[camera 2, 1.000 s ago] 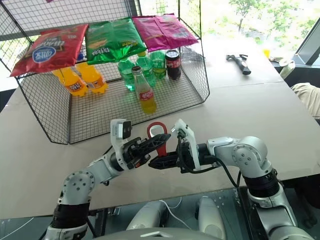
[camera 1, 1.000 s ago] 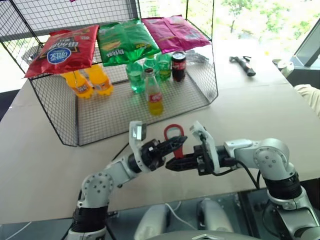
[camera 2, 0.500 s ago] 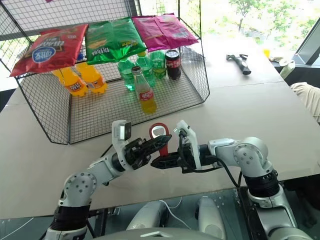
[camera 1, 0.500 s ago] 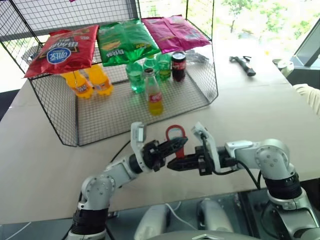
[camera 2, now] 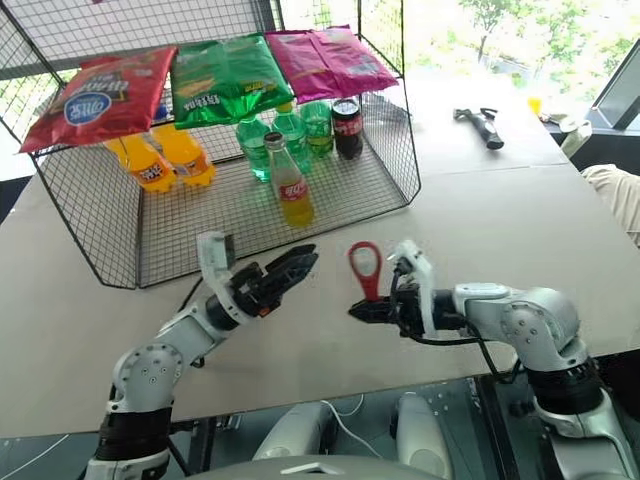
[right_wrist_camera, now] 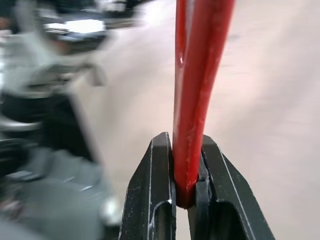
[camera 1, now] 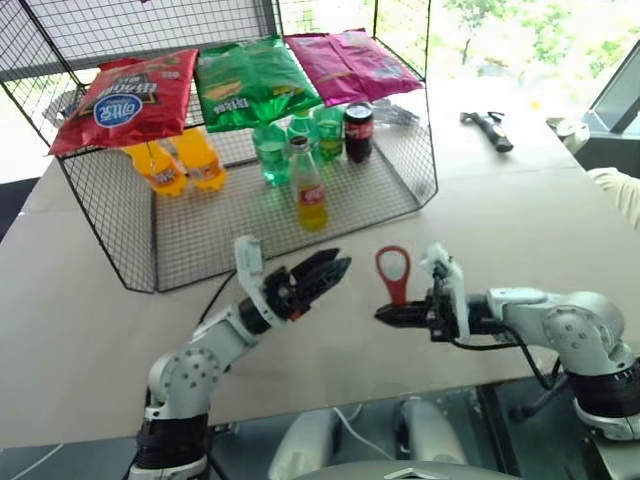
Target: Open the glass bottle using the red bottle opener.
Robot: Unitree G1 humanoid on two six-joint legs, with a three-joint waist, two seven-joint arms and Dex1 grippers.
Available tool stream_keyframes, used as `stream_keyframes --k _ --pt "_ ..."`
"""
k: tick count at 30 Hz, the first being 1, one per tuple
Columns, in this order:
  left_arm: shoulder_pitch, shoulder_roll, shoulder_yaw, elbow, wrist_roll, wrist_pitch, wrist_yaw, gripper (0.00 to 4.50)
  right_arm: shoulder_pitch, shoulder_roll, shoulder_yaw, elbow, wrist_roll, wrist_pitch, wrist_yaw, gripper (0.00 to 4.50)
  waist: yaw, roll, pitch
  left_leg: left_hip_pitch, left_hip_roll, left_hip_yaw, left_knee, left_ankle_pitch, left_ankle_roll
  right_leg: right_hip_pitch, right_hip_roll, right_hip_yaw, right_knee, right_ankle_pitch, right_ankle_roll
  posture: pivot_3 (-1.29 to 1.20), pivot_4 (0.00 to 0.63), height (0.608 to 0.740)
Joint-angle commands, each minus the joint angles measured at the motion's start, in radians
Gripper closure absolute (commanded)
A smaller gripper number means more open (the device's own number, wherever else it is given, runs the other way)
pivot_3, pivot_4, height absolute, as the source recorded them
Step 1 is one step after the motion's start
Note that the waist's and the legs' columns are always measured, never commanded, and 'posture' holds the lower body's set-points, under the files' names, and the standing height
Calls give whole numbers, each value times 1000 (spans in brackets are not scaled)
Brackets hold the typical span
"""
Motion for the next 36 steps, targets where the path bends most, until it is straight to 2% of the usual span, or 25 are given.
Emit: stream_keyframes --k 1,7,10,13,19,24,31,36 --pt "50 39 12 -99 137 -112 15 43 24 21 -40 -5 -150 -220 -39 4500 -1 0 0 0 0 1 0 0 0 0 0 1 0 0 0 0 150 740" --pt "95 79 -31 -111 441 -304 92 43 28 103 -60 20 -365 -479 -152 4500 6 0 0 -1 0 1 -1 0 0 -2 0 1 0 0 0 0 150 740" --pt "45 42 -14 -51 546 -394 179 43 13 142 -42 41 -471 -571 -211 4500 7 0 0 -2 0 1 0 0 0 -2 0 1 0 0 0 0 150 740" --pt "-19 30 -47 21 721 -527 255 43 7 168 7 68 -594 -628 -271 4500 5 0 0 -2 0 1 0 0 0 -2 0 0 0 0 0 0 150 740" --pt "-148 -4 -89 157 907 -690 362 43 -1 218 46 87 -735 -660 -358 4500 4 0 0 -9 -1 2 0 0 0 -10 0 1 2 0 0 0 150 740" --pt "-212 -44 -94 236 951 -739 415 43 -28 207 55 96 -848 -709 -394 4500 3 0 0 -10 -1 2 1 0 0 -11 0 2 2 0 0 0 150 740" --pt "-256 -102 -60 304 879 -737 418 43 -106 164 109 139 -1061 -824 -443 4500 0 -1 -1 -10 -1 3 1 1 -1 -13 1 2 4 0 0 0 150 740" --pt "-305 -125 -51 367 858 -758 414 43 -110 199 110 168 -1086 -843 -440 4500 1 -1 -1 -10 -2 4 2 1 -1 -12 0 3 5 0 0 0 150 740"
